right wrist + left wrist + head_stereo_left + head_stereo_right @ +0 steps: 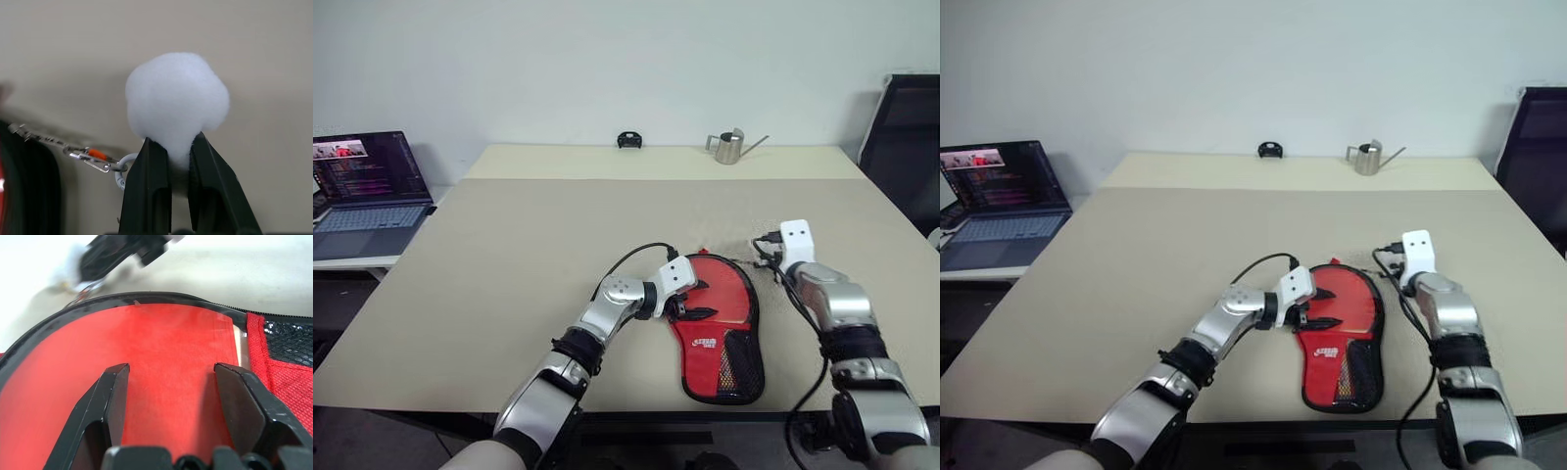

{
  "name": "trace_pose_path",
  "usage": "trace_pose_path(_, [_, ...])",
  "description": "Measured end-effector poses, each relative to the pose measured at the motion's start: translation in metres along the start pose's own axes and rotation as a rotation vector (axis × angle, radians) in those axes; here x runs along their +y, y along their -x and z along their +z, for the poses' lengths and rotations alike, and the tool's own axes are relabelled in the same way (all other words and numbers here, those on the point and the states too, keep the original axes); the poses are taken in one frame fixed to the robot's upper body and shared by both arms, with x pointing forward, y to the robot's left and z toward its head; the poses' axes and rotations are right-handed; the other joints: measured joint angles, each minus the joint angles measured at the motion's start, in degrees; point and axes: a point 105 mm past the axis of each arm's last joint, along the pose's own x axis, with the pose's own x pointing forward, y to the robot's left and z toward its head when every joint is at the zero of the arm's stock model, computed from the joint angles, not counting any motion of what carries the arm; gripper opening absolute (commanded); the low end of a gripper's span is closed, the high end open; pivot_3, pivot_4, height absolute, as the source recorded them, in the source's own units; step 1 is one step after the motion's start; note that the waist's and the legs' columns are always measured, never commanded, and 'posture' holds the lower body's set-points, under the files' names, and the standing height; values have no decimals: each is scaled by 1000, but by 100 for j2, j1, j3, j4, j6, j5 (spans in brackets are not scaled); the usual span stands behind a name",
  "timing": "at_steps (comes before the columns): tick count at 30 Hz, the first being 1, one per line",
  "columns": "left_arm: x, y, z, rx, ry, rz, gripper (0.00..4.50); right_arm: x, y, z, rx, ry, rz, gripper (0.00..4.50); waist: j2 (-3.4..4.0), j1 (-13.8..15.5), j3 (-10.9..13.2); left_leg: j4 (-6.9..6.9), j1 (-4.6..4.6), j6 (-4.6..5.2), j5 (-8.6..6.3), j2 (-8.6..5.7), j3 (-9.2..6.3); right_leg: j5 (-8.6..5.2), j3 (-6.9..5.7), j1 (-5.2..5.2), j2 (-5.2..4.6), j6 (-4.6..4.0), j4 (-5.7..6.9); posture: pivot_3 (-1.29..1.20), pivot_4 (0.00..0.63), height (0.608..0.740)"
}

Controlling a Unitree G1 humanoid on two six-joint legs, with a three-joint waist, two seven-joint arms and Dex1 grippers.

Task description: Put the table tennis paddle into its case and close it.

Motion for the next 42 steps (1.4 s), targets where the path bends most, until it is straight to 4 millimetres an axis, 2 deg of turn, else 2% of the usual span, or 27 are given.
trace_pose_path(4, [0,-3,1,0,-3,-7,3005,-7,23,-2,10,18,-5,65,-1,34,-1,3,1,1,0,-2,-3,-1,-1,5,9,1,-2,0,150,740])
trace_pose_path(9, [2,-6,4,27,-34,-46,3005,-5,53,-20,73,28,30,64,-3,95,-1,2,0,2,-1,-2,-2,-1,1,5,33,2,-4,0,150,740])
trace_pose_path(14, [3,-8,6,62,-41,-96,3005,-7,80,-28,122,42,61,64,-7,106,-1,3,0,3,-2,-1,-4,-2,-1,7,39,4,-6,0,150,740])
trace_pose_path(18, [4,-10,7,72,-51,-113,3005,-9,97,-45,181,59,71,64,-11,110,-3,2,0,4,-3,0,-3,-3,1,7,41,6,-10,0,150,740])
trace_pose_path(24, [2,-12,6,73,-52,-123,3005,3,135,-74,291,90,177,64,-20,136,-9,2,0,9,-7,-1,-8,-9,-4,15,41,15,-17,0,150,740])
trace_pose_path(29, [-2,-15,6,65,-57,-133,3005,14,162,-82,326,110,278,64,-26,173,-16,1,0,18,-13,-3,-17,-13,-15,26,40,22,-36,0,150,740])
trace_pose_path(37, [-8,-19,7,55,-52,-165,3005,20,186,-81,372,194,395,63,-19,274,-28,-1,-1,44,-36,-3,-69,-14,-72,80,38,23,-113,0,150,740])
trace_pose_path(42, [-10,-19,7,54,-49,-168,3005,22,189,-83,378,212,414,63,-25,277,-41,-1,-8,52,-43,-6,-92,-15,-99,92,30,22,-131,0,150,740])
